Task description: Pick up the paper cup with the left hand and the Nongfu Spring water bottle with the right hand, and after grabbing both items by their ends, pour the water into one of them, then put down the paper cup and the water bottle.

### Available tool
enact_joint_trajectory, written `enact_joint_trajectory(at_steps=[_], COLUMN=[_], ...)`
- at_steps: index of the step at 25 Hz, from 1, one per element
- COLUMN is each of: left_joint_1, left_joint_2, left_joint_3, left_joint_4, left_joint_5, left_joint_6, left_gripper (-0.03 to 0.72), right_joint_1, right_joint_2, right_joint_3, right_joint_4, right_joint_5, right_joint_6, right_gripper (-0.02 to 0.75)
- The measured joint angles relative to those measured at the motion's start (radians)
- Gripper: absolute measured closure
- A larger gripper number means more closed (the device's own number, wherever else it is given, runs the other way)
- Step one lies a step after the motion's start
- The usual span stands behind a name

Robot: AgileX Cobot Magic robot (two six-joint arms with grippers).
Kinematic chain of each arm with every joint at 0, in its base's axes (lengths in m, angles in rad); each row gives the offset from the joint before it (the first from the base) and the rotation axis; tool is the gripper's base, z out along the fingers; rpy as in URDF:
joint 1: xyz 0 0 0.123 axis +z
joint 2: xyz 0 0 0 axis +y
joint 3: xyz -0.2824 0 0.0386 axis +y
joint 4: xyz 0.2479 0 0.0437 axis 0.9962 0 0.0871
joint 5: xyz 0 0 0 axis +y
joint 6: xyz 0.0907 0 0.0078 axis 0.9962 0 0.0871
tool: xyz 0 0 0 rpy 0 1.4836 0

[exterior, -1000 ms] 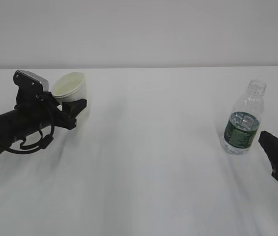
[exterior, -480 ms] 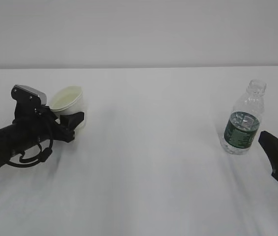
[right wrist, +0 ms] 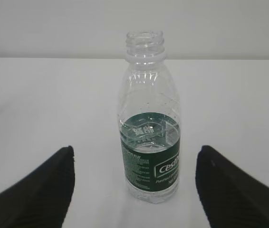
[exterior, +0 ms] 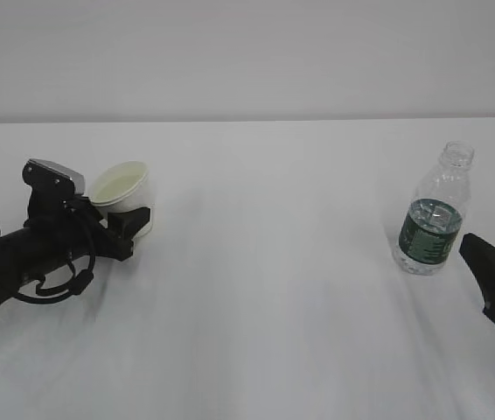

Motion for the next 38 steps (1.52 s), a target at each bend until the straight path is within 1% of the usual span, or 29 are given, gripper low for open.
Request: enact_joint_trajectory(at_steps=[5, 8, 12, 14, 17, 22, 28, 38], left_joint_1=[0.000, 0.000, 0.000, 0.000, 0.000, 0.000, 0.000, 0.000], left_joint_2=[0.000, 0.000, 0.000, 0.000, 0.000, 0.000, 0.000, 0.000], left_joint_3=[0.000, 0.000, 0.000, 0.000, 0.000, 0.000, 0.000, 0.073], left_joint_4=[0.000, 0.000, 0.000, 0.000, 0.000, 0.000, 0.002, 0.000], left_joint_5=[0.000, 0.000, -0.002, -0.016, -0.021, -0.021, -0.021, -0.026], left_joint_6=[0.000, 0.000, 0.000, 0.000, 0.000, 0.002, 0.002, 0.053], left_gripper=[0.257, 0.227, 0.153, 0.101, 0.063, 0.049, 0.003, -0.001], right_joint_1=[0.000, 0.000, 0.000, 0.000, 0.000, 0.000, 0.000, 0.000], right_joint_2=[0.000, 0.000, 0.000, 0.000, 0.000, 0.000, 0.000, 0.000], right_joint_3=[0.000, 0.000, 0.000, 0.000, 0.000, 0.000, 0.000, 0.000], right_joint_4=[-0.002, -0.002, -0.004, -0.004, -0.004, -0.006, -0.006, -0.006], right_joint_5=[0.000, 0.000, 0.000, 0.000, 0.000, 0.000, 0.000, 0.000], right_joint_6=[0.002, 0.004, 0.004, 0.004, 0.005, 0.005, 0.005, 0.005], right_gripper=[0.145, 0.145, 0.145, 0.145, 0.145, 0.146, 0.146, 0.146])
